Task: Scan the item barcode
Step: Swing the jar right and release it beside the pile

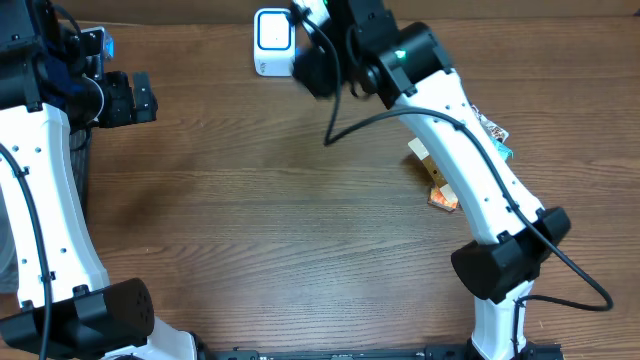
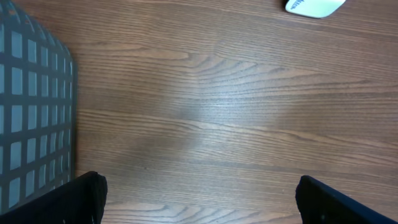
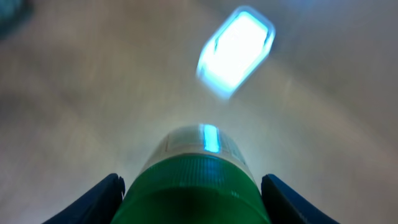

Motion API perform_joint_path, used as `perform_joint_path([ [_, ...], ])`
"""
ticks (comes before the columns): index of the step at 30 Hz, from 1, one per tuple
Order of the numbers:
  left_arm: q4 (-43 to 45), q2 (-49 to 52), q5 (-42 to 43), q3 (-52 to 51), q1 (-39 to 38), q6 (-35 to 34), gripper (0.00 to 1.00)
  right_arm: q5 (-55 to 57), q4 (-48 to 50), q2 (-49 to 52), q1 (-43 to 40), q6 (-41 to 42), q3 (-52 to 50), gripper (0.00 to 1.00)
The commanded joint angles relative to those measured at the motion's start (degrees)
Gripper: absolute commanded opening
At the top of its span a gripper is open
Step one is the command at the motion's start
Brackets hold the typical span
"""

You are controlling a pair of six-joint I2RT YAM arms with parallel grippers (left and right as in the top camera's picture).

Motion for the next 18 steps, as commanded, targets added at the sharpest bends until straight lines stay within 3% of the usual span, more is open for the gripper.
perform_joint_path([
  [1,0.2,-0.1,0.4,-0.3,0.0,1.2,0.99,-1.3,-10.0,2.0,-0.8,3.3,-1.6,0.42],
  [6,0.2,-0.1,0.4,-0.3,0.0,1.2,0.99,-1.2,-11.6,2.1,-2.3,3.3,-8.9,0.41],
  [18,0.2,-0.1,0.4,-0.3,0.0,1.2,1.0,7.2,1.1,2.1,-9.9,3.3,-28.9,0.38],
])
